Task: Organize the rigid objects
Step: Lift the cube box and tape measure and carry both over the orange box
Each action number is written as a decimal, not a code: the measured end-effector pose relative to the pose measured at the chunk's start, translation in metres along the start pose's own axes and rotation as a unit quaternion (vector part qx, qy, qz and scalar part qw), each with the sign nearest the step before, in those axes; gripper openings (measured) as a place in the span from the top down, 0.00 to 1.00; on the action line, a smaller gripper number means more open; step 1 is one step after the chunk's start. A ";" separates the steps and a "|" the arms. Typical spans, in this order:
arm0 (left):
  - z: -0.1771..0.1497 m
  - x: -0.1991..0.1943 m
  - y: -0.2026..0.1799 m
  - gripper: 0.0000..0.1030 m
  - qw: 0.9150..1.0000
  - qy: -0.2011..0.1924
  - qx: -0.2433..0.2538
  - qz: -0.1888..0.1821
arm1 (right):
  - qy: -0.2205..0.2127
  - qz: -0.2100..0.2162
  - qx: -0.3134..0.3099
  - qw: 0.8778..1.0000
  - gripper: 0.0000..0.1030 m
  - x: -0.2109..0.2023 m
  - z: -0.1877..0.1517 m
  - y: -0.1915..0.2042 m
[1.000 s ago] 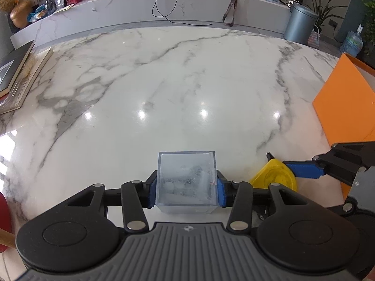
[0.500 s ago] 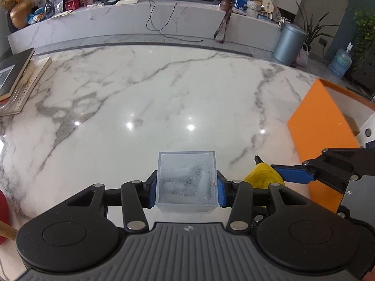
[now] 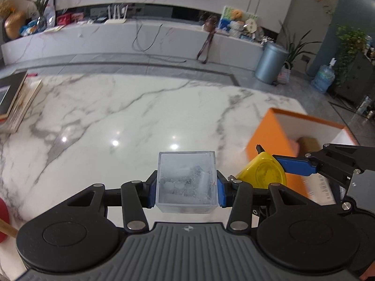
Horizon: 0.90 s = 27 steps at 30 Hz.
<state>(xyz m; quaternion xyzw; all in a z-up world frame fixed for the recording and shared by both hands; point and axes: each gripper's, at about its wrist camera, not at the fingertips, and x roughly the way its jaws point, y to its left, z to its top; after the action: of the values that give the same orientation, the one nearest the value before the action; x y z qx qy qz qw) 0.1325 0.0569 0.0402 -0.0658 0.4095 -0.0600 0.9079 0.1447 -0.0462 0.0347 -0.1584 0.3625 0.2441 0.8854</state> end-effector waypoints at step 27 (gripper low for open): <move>0.018 0.048 -0.163 0.49 0.984 0.016 0.131 -0.116 | 0.025 -0.097 0.135 0.986 0.47 -0.063 -0.081 -0.161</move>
<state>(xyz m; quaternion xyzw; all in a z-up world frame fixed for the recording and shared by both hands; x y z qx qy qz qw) 0.1688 -0.1098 0.0442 0.0071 0.4019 -0.2191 0.8890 0.1486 -0.2368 0.0410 -0.0783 0.3969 0.1016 0.9089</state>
